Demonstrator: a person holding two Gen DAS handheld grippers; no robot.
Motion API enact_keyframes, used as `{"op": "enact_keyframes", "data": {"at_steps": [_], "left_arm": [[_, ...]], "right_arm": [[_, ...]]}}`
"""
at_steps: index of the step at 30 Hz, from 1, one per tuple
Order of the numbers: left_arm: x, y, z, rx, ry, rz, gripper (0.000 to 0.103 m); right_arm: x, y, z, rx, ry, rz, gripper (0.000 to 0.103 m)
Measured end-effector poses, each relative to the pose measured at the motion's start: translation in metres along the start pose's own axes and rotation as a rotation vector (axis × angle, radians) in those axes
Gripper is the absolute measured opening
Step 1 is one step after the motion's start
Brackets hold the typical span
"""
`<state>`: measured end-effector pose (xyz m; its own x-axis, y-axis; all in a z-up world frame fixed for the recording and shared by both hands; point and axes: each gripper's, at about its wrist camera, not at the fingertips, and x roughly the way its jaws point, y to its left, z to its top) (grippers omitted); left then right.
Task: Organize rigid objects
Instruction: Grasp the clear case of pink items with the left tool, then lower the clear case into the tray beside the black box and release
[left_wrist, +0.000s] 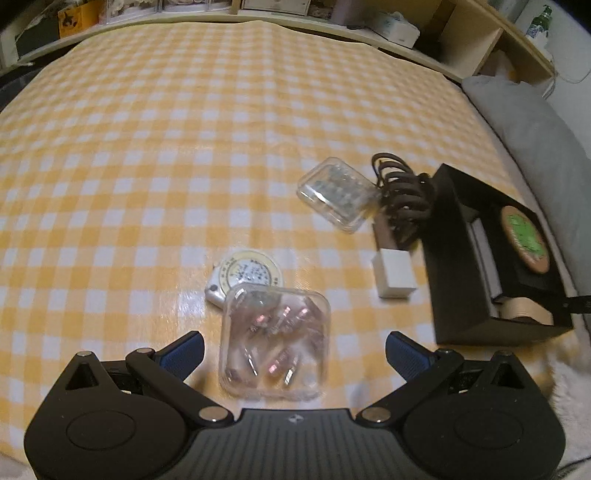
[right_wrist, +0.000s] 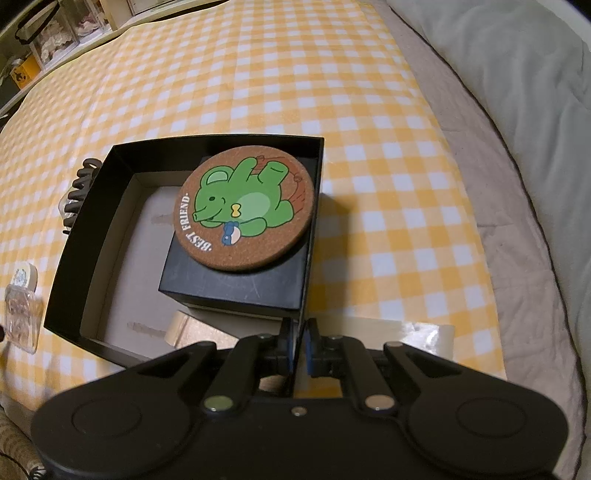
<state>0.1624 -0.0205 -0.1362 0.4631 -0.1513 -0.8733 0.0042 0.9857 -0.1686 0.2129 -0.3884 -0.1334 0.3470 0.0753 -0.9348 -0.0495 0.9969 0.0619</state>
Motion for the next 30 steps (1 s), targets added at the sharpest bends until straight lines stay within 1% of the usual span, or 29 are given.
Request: {"op": "enact_keyframes", "data": {"at_steps": [2,4,5,8,11,12,14,17,20,25,27,30], "left_arm": [[0.006,0.000,0.001,0.028,-0.012,0.006,0.101],[0.011,0.001,0.000,0.038,-0.008,0.023,0.097],[0.014,0.002,0.001,0.036,0.003,0.025,0.094],[0.019,0.000,-0.001,0.017,0.033,0.019,0.092],[0.024,-0.006,-0.004,0.034,0.049,0.023,0.084],[0.025,-0.007,-0.004,0.043,0.051,0.030,0.081],[0.029,-0.007,-0.004,0.048,0.052,0.051,0.078],[0.031,-0.005,-0.002,0.047,0.050,0.062,0.077],[0.031,-0.005,-0.002,0.045,0.046,0.066,0.075],[0.031,-0.008,-0.001,0.058,0.045,0.070,0.074],[0.027,-0.010,-0.001,0.039,0.053,0.051,0.074],[0.011,-0.018,0.000,0.027,0.044,-0.021,0.074]], "right_arm": [[0.000,-0.001,0.000,0.000,0.000,0.003,0.006],[0.000,-0.001,0.000,0.000,0.000,0.002,0.007],[0.000,-0.001,0.000,-0.001,0.000,0.001,0.007],[0.000,-0.001,0.000,0.000,0.000,0.002,0.007],[0.000,-0.001,0.000,-0.001,0.000,0.002,0.007],[0.000,0.000,0.000,-0.002,0.000,0.001,0.007],[0.000,0.000,-0.001,-0.009,0.005,-0.001,0.007],[-0.001,0.000,-0.002,-0.016,0.006,-0.003,0.007],[0.000,0.000,-0.002,-0.014,0.006,-0.001,0.007],[0.000,0.001,-0.002,-0.023,0.008,-0.005,0.007],[-0.001,0.002,-0.004,-0.025,0.009,-0.005,0.007],[0.000,0.001,-0.002,-0.022,0.008,-0.004,0.007]]}}
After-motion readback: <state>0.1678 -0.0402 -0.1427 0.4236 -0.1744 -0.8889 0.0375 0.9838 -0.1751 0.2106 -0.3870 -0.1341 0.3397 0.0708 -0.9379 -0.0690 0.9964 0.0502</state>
